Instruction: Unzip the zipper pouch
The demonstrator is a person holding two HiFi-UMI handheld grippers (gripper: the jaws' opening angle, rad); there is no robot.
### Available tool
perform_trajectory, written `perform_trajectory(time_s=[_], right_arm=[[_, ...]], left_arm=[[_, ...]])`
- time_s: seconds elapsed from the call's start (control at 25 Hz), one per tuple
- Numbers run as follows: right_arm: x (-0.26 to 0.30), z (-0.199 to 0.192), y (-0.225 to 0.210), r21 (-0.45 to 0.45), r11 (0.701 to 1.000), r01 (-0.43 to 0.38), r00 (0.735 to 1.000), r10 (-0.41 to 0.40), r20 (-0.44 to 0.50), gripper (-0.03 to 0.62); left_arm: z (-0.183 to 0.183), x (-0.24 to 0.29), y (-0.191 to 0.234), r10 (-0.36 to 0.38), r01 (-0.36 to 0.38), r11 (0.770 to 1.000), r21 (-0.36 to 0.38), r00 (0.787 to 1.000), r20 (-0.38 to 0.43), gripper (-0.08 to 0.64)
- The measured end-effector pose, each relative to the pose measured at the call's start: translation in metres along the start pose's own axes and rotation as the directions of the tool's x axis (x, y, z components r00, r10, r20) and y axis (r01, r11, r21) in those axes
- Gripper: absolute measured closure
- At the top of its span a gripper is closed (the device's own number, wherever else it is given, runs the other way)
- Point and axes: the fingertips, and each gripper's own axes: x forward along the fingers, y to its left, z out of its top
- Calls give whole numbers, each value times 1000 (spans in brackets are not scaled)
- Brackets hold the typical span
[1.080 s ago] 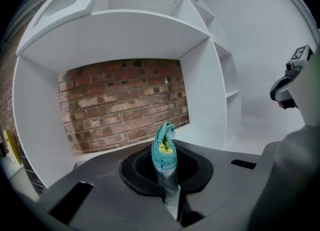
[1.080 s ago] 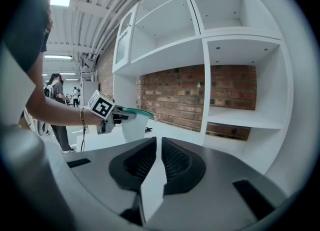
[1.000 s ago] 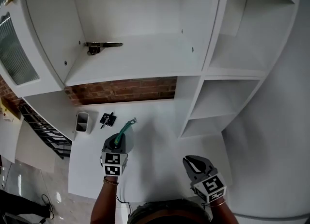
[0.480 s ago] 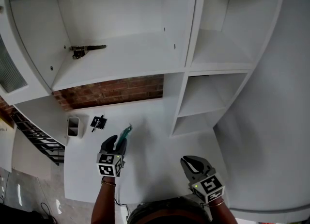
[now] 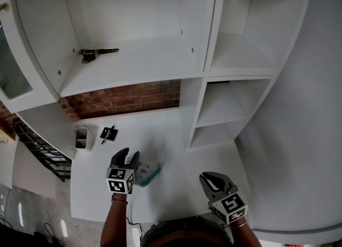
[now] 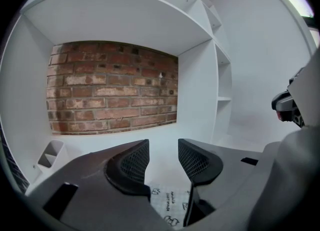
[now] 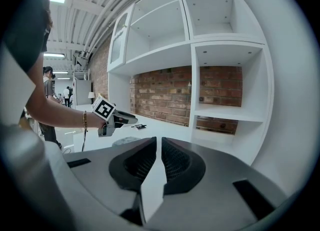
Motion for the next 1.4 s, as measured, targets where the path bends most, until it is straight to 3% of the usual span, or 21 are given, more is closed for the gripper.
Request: perform_trajectory(time_s=[0.84,1.24,1.4], right_arm=[[-8,4,31,-13,1000,-25,1000,25,11,561],[2,10,45,-16,997,-78,997,78,21,561],[12,9,53,-5,993,-115,993,115,22,561]], left_arm=[[-3,-40,12,39,-38,999,-9,999,18,388],[8,-72,17,71,-70,997,-15,996,53,388],[15,-94,9,76,-78,997,16,995,70,388]])
